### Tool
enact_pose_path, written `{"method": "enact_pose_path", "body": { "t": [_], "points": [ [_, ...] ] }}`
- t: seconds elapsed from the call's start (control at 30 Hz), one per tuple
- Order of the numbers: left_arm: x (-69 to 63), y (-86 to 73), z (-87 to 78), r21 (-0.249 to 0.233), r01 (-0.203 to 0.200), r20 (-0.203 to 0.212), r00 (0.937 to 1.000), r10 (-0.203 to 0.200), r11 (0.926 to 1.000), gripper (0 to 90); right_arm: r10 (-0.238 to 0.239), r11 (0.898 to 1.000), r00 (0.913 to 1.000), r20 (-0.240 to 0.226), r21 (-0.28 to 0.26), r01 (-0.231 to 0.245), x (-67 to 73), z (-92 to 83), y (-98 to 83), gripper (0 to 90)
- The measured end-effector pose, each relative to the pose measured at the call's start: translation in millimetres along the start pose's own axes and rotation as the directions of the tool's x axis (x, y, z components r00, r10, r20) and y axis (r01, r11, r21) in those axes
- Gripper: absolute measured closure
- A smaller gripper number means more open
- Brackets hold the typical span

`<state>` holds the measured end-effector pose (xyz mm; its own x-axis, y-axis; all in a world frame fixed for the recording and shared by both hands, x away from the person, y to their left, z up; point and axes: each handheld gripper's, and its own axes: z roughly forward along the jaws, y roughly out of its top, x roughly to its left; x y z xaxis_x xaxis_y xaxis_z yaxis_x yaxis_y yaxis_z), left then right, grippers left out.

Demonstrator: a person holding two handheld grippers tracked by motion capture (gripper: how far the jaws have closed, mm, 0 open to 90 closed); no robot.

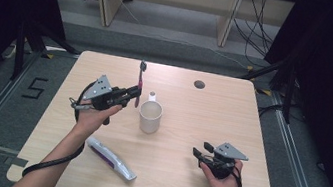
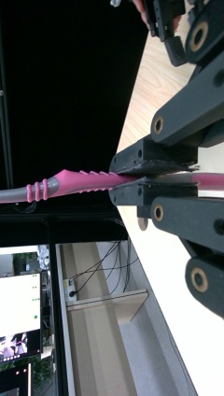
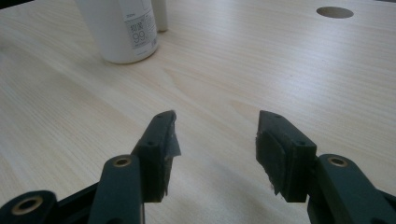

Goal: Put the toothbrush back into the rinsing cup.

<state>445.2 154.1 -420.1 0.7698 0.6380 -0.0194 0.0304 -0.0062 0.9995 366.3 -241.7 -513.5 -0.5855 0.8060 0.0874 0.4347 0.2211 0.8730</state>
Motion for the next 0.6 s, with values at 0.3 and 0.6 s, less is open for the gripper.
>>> {"method": "enact_pose_path", "body": {
  "t": [0.3,0.6],
  "points": [
    [3.9,6.1,6.5,-0.026,0.007,-0.019,0.9998,-0.008,0.9996,83.7,-0.020,1.000,0.9998,-0.007,-0.004,0.020,-1.2,0.3,0.0,48.2],
    [4.3,12.9,18.7,-0.039,0.004,-0.030,0.9995,-0.005,0.9992,83.7,-0.045,0.999,0.9989,0.011,-0.025,0.045,-2.0,-0.7,-0.1,48.2]
  ]
}}
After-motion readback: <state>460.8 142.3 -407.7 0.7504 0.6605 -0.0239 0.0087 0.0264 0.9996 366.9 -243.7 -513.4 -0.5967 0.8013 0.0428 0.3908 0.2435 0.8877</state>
